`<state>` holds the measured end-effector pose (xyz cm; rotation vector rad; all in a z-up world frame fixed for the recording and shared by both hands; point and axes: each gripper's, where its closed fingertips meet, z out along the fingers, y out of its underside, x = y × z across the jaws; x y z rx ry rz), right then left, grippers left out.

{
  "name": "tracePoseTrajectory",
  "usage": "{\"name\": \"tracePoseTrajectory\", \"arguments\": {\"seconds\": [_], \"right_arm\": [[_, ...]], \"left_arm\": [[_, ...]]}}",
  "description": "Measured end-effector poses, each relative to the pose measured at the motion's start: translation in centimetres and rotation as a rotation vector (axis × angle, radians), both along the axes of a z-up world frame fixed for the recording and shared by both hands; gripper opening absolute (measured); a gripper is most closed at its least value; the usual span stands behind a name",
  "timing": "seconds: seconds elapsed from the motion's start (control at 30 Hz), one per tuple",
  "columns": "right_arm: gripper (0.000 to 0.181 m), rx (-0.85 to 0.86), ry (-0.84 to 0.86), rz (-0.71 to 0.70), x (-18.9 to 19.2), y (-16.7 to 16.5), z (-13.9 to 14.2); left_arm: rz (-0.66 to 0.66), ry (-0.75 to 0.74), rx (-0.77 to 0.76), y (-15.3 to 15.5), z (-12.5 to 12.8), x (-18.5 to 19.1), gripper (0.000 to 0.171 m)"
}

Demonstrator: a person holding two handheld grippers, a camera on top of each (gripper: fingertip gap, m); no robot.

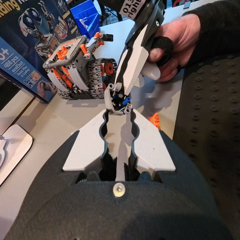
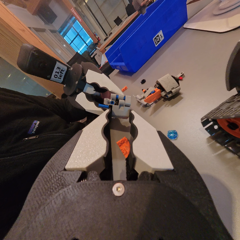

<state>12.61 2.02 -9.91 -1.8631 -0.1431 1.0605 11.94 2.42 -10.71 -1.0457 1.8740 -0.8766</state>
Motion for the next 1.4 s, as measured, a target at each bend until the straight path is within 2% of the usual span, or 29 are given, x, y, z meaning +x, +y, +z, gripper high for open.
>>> {"name": "tracePoseTrajectory", "arguments": {"seconds": [0.17, 0.4, 1.4], "right_arm": [[0.024, -0.034, -0.084, 0.046, -0.8, -0.4, -1.3], [0.024, -0.055, -0.166, 0.072, -1.3, -0.7, -2.4], [0.027, -0.073, -0.221, 0.059, -0.9, -0.6, -3.1]], "left_arm": [[-0.02, 0.028, 0.108, -0.3, -1.0, -0.9, 0.031], [-0.037, 0.067, 0.186, -0.2, -2.2, -1.4, 0.03], [-0.035, 0.087, 0.199, 0.0, -2.6, -1.4, 0.027]]}}
